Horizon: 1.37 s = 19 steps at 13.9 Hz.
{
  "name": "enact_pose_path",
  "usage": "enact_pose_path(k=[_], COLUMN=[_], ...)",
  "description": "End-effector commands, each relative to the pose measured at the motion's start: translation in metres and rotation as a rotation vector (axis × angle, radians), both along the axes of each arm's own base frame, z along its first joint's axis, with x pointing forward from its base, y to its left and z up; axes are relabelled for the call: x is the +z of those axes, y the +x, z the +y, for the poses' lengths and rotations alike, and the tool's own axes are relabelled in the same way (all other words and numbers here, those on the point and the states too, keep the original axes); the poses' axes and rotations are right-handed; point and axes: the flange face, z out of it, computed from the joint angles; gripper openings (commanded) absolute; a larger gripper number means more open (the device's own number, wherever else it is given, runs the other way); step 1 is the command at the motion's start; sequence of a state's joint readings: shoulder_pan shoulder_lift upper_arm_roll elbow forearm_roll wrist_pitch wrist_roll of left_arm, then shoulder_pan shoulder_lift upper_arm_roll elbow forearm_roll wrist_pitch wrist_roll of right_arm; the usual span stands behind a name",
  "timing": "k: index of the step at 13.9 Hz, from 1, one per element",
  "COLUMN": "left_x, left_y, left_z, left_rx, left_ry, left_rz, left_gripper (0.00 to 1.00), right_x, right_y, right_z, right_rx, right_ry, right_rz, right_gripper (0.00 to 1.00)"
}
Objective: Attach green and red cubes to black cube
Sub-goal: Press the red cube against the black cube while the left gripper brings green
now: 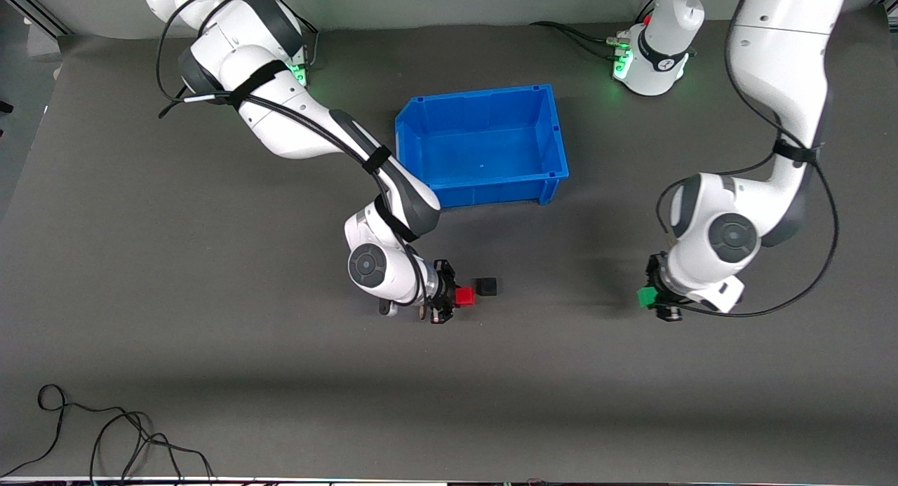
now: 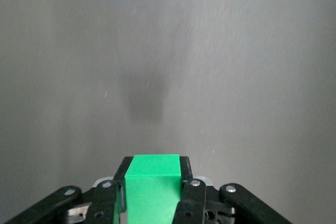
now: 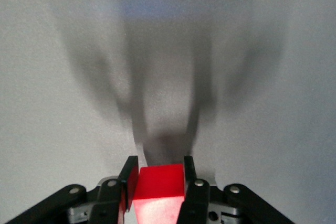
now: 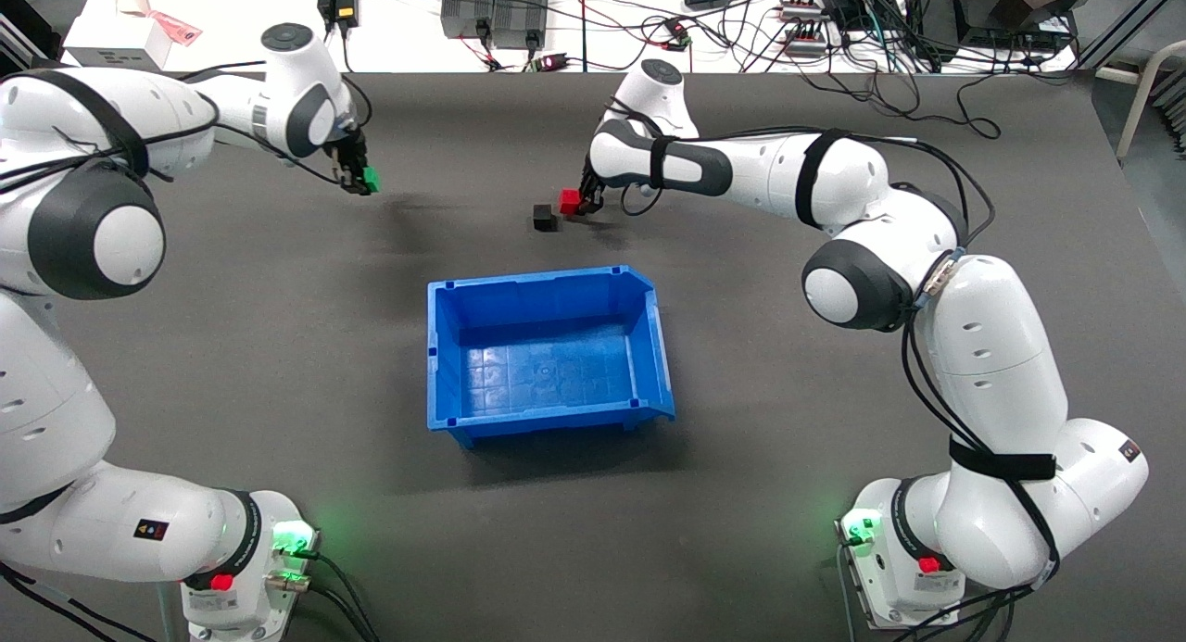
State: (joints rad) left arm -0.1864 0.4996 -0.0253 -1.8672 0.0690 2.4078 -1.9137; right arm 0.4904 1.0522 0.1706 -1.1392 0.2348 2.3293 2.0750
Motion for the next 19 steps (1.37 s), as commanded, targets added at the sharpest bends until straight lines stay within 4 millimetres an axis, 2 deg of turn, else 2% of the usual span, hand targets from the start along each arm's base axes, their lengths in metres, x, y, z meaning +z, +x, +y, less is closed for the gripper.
enact_pose_path(k=[1, 4, 7, 11, 13, 19], left_x=[0.007, 0.002, -0.012, -0.030, -0.033, -0.054], left_y=[-0.005, -0.021, -0.030, -0.025, -0.024, -0.036], left_z=[-0.044, -0.091, -0.126, -0.173, -0.194, -0.223], left_rx=[0.013, -0.003, 0.008, -0.004, -0.019, -0.061], left_ry=[-0.021, -0.074, -0.081, -0.120, -0.127, -0.126], left_rz=[0.010, 0.038, 0.053, 0.059, 0.049, 0.057], left_gripper=[0.00, 0.00, 0.00, 0.00, 0.00, 0.00], right_x=[0.000, -0.003, -0.005, -0.005, -0.005, -0.013], right_y=[-0.009, -0.010, -0.010, -0.011, -0.011, -0.010], right_z=[0.016, 0.016, 0.016, 0.017, 0.017, 0.015], right_rx=[-0.005, -0.010, -0.013, -0.023, -0.030, -0.048], right_ry=[-0.012, -0.014, -0.016, -0.017, -0.017, -0.017], right_rz=[0.014, 0.019, 0.022, 0.026, 0.029, 0.036], right_gripper=[0.12, 0.12, 0.12, 0.12, 0.12, 0.12])
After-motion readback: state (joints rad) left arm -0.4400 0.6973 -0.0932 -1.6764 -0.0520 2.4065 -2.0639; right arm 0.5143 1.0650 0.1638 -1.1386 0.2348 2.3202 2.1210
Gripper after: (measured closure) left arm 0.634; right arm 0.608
